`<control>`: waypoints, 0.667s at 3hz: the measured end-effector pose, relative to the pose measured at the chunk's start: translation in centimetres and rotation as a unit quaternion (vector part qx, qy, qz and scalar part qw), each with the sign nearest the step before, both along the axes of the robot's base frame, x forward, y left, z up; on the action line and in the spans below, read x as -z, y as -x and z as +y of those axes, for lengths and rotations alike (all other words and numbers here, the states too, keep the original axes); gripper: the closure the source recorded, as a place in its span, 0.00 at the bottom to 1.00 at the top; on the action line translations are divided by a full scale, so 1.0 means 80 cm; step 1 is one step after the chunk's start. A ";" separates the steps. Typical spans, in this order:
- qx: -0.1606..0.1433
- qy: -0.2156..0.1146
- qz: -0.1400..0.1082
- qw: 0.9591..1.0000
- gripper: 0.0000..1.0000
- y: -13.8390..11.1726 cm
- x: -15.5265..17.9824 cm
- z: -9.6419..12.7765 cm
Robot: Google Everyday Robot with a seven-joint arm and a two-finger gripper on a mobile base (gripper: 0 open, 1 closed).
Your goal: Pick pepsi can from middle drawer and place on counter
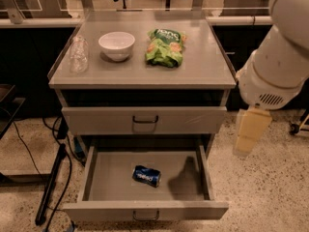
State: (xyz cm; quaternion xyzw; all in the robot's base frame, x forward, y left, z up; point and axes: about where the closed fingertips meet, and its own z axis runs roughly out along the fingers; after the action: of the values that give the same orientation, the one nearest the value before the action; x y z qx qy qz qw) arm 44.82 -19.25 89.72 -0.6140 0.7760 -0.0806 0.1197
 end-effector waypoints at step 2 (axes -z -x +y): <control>0.001 -0.005 0.015 1.000 0.00 0.027 0.068 0.038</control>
Offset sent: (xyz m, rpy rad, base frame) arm -0.0158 0.0274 -0.0375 0.0165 0.0133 -0.0039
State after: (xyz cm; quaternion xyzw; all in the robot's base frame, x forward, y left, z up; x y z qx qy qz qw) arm 42.64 -16.21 84.31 -0.6140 0.7785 -0.0672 0.1114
